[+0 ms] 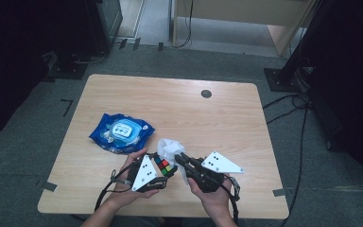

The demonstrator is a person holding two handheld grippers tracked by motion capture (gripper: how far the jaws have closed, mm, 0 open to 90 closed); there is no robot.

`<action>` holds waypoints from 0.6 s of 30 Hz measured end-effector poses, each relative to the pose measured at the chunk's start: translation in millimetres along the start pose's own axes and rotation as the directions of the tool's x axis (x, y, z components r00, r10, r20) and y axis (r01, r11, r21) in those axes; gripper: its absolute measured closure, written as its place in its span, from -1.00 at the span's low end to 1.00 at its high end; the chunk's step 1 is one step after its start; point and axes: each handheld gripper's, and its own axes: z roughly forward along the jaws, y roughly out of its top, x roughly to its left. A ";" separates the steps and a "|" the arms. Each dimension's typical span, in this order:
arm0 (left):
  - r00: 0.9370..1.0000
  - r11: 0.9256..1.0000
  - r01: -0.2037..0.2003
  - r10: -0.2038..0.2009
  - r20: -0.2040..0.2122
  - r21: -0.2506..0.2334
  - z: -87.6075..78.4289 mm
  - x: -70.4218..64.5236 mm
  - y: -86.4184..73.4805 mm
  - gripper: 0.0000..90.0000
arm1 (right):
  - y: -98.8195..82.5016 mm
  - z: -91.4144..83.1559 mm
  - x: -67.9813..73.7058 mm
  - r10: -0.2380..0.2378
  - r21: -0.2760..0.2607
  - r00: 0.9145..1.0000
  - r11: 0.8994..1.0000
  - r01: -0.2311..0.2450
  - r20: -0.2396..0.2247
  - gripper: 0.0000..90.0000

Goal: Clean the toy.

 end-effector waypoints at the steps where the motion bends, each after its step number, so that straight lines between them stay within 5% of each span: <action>1: 1.000 1.000 -0.002 0.002 -0.002 -0.002 -0.6 -0.1 0.5 -0.25 | -1.9 1.4 0.5 0.000 0.007 1.000 1.000 0.000 -0.001 0.93; 9: 1.000 1.000 -0.003 0.003 -0.005 -0.013 -4.2 2.2 2.5 -0.25 | -12.3 4.8 -11.0 0.029 0.010 0.999 1.000 -0.030 0.040 0.93; 18: 1.000 1.000 0.008 -0.008 -0.014 -0.023 -6.6 6.0 3.2 -0.24 | -26.6 13.0 -25.1 0.030 0.079 0.995 0.996 -0.038 0.095 0.93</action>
